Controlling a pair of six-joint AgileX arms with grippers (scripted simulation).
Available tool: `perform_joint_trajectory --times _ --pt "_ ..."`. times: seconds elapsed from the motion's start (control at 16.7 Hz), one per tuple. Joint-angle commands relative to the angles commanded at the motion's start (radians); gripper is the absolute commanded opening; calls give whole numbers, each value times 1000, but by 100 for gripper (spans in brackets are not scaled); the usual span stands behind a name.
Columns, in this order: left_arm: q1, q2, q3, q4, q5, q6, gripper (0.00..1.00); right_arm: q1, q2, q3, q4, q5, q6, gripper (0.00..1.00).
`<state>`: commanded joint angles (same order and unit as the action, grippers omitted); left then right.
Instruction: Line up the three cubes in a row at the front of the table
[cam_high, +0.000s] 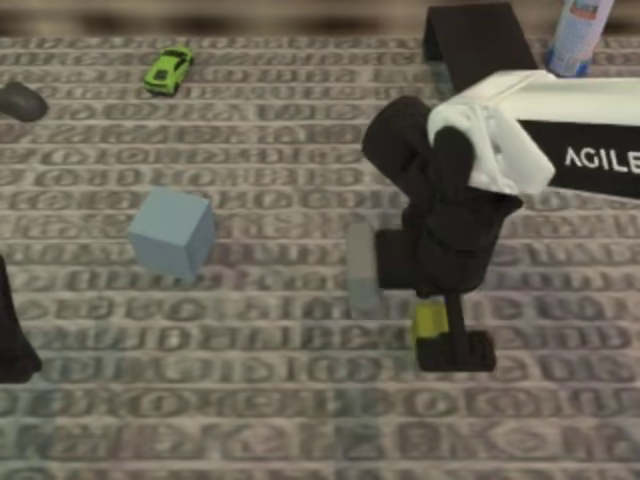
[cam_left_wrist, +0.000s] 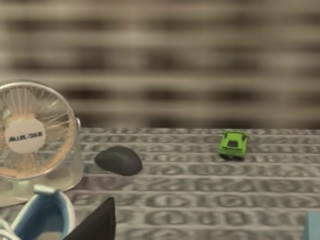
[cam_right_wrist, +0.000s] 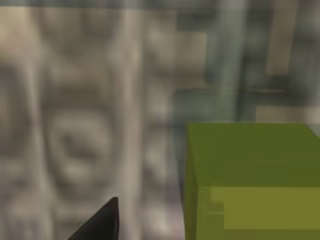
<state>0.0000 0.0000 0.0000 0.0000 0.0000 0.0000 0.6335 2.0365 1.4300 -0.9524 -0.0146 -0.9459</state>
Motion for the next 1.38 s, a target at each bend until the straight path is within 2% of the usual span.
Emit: perform_joint_trajectory --times 0.3,0.72,0.9,1.38 --pt "0 0 0 0 0 0 100 3 -55 122 -190 -1 -4 100" --pt "0 0 0 0 0 0 100 -4 -49 152 -216 0 11 100" --pt "0 0 0 0 0 0 100 -30 25 254 -254 4 92 100" --pt "0 0 0 0 0 0 100 -140 289 668 -389 17 421 100"
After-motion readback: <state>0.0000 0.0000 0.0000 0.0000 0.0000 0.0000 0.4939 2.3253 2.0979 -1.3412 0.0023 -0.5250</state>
